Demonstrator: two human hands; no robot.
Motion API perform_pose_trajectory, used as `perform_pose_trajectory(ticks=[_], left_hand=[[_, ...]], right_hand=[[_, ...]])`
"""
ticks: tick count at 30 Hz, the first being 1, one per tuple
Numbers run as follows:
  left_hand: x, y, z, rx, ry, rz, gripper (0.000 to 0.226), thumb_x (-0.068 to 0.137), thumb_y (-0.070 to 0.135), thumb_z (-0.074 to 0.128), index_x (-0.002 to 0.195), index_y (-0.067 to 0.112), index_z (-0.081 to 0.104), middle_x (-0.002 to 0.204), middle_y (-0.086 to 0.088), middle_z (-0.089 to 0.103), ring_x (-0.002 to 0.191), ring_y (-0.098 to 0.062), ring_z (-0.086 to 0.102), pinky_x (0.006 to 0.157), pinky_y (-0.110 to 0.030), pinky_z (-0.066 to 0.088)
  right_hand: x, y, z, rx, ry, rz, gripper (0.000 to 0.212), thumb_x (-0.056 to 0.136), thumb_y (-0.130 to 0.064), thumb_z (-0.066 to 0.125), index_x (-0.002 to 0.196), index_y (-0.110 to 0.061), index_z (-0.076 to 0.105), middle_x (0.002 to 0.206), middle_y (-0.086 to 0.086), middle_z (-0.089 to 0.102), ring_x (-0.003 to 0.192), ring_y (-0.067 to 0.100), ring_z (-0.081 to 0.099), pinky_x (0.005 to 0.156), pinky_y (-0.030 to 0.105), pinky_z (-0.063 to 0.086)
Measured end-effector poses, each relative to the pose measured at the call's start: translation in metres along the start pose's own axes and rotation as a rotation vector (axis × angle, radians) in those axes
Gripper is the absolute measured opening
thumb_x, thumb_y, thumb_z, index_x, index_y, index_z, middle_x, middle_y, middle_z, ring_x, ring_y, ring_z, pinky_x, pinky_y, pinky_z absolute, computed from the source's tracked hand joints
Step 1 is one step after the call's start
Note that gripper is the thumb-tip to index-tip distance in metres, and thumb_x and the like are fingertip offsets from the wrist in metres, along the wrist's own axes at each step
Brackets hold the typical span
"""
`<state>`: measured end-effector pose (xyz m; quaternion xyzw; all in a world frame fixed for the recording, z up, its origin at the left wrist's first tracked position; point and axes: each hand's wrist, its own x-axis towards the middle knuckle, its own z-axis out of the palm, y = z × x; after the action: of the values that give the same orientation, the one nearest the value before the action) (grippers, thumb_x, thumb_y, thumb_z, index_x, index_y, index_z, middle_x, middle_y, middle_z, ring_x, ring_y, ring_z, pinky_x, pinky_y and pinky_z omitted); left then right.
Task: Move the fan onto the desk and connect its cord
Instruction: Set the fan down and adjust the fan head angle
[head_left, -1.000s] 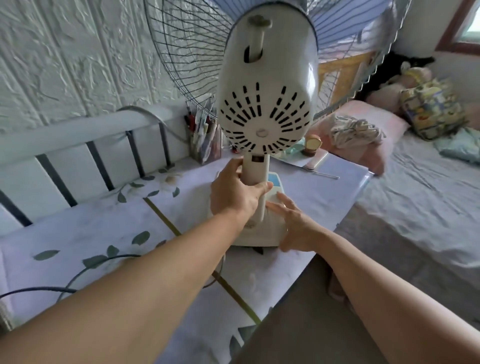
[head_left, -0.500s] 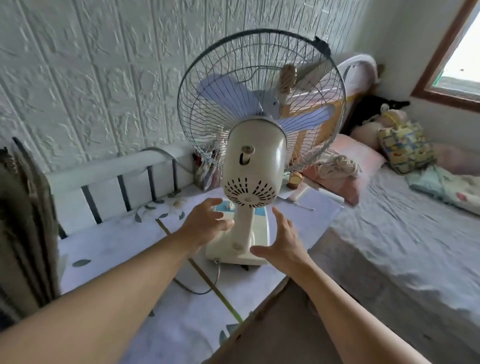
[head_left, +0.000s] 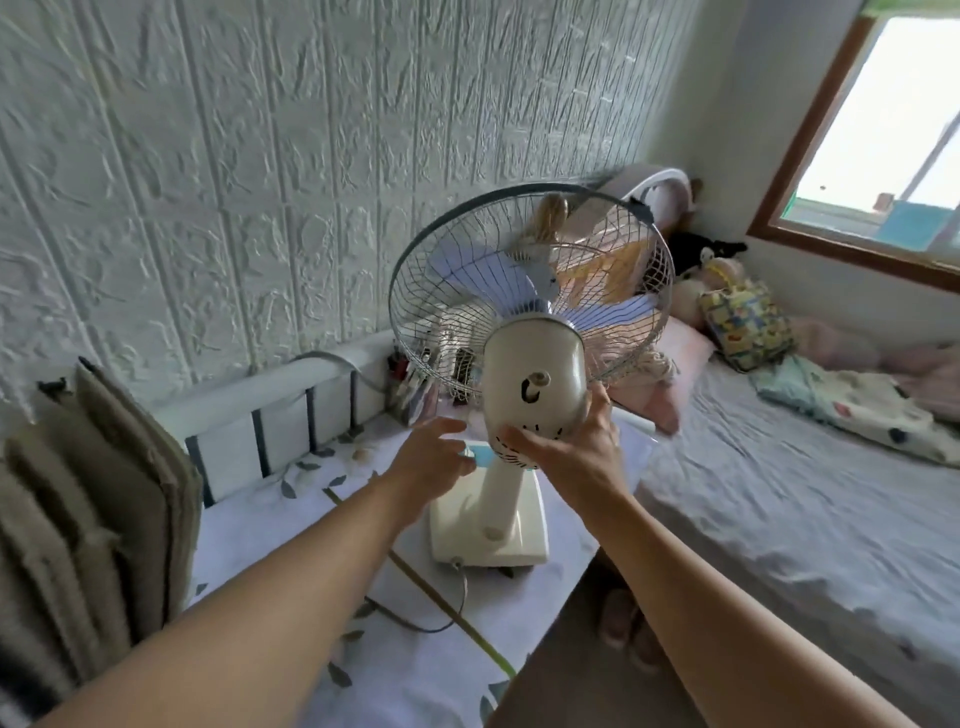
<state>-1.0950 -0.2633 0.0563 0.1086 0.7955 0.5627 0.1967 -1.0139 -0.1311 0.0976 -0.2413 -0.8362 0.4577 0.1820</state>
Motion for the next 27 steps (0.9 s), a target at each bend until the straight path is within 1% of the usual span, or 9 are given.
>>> perform_pose_trajectory(ticks=[5, 8, 11, 15, 17, 19, 21, 23, 27], left_hand=[[0.022, -0.003, -0.01, 0.027, -0.144, 0.043, 0.057, 0.088, 0.003, 0.057, 0.142, 0.01, 0.039, 0.143, -0.013, 0.047, 0.103, -0.012, 0.047, 0.071, -0.013, 0.042], [0.036, -0.003, -0.012, 0.018, -0.184, 0.051, 0.055, 0.089, 0.006, 0.056, 0.141, 0.012, 0.04, 0.143, -0.011, 0.047, 0.103, -0.012, 0.046, 0.06, -0.009, 0.046], [0.05, -0.003, -0.008, 0.007, -0.215, 0.06, 0.047, 0.09, 0.006, 0.054, 0.137, 0.008, 0.047, 0.138, -0.014, 0.053, 0.096, -0.013, 0.051, 0.047, 0.001, 0.043], [0.068, 0.001, 0.001, 0.022, -0.171, 0.05, 0.031, 0.087, 0.003, 0.058, 0.118, 0.004, 0.063, 0.122, -0.017, 0.065, 0.072, -0.013, 0.056, 0.056, -0.015, 0.047], [0.076, 0.001, 0.005, 0.063, -0.133, 0.058, 0.023, 0.085, 0.004, 0.061, 0.107, 0.006, 0.068, 0.114, -0.017, 0.069, 0.076, -0.018, 0.059, 0.067, -0.025, 0.049], [0.082, 0.0, 0.009, 0.182, -0.131, 0.097, 0.019, 0.085, 0.006, 0.062, 0.102, 0.01, 0.069, 0.115, -0.011, 0.071, 0.089, -0.02, 0.063, 0.079, -0.029, 0.05], [0.084, 0.001, 0.012, 0.281, -0.111, 0.124, 0.02, 0.085, 0.009, 0.061, 0.104, 0.008, 0.068, 0.113, -0.009, 0.071, 0.096, -0.021, 0.065, 0.074, -0.022, 0.049], [0.084, 0.002, 0.013, 0.338, -0.068, 0.135, 0.021, 0.086, 0.014, 0.062, 0.104, 0.006, 0.067, 0.11, -0.011, 0.072, 0.101, -0.024, 0.065, 0.075, -0.023, 0.045], [0.092, 0.001, 0.016, 0.292, -0.076, 0.13, 0.008, 0.084, 0.011, 0.061, 0.088, 0.005, 0.063, 0.103, -0.02, 0.07, 0.091, -0.029, 0.064, 0.073, -0.026, 0.046]], right_hand=[[0.007, -0.019, 0.02, 0.02, 0.175, 0.121, 0.106, 0.035, -0.065, 0.075, 0.126, -0.027, 0.037, 0.11, 0.005, 0.06, 0.103, 0.028, 0.058, 0.09, 0.042, 0.053], [0.012, -0.027, 0.021, 0.054, 0.197, 0.18, 0.093, 0.046, -0.052, 0.084, 0.125, -0.025, 0.042, 0.107, 0.004, 0.063, 0.099, 0.026, 0.061, 0.088, 0.043, 0.055], [0.014, -0.027, 0.019, 0.053, 0.239, 0.201, 0.084, 0.056, -0.041, 0.084, 0.128, -0.026, 0.044, 0.107, 0.002, 0.062, 0.095, 0.022, 0.058, 0.084, 0.034, 0.054], [0.014, -0.026, 0.02, 0.064, 0.248, 0.202, 0.083, 0.05, -0.044, 0.081, 0.124, -0.03, 0.047, 0.106, 0.001, 0.065, 0.097, 0.023, 0.062, 0.085, 0.04, 0.056], [0.015, -0.026, 0.02, 0.06, 0.244, 0.197, 0.08, 0.052, -0.042, 0.081, 0.124, -0.031, 0.047, 0.106, 0.0, 0.064, 0.097, 0.022, 0.061, 0.084, 0.036, 0.055], [0.015, -0.028, 0.02, 0.039, 0.241, 0.189, 0.078, 0.055, -0.041, 0.081, 0.125, -0.03, 0.047, 0.105, 0.0, 0.063, 0.095, 0.021, 0.059, 0.08, 0.031, 0.052], [0.016, -0.028, 0.019, 0.025, 0.24, 0.189, 0.077, 0.057, -0.041, 0.081, 0.125, -0.03, 0.046, 0.105, -0.001, 0.062, 0.097, 0.021, 0.058, 0.083, 0.032, 0.051], [0.015, -0.029, 0.019, 0.029, 0.242, 0.195, 0.075, 0.06, -0.038, 0.082, 0.125, -0.032, 0.045, 0.104, -0.002, 0.061, 0.098, 0.02, 0.058, 0.086, 0.033, 0.051], [0.016, -0.027, 0.018, 0.041, 0.251, 0.196, 0.074, 0.061, -0.037, 0.081, 0.125, -0.033, 0.045, 0.103, -0.003, 0.061, 0.097, 0.02, 0.057, 0.081, 0.029, 0.049]])
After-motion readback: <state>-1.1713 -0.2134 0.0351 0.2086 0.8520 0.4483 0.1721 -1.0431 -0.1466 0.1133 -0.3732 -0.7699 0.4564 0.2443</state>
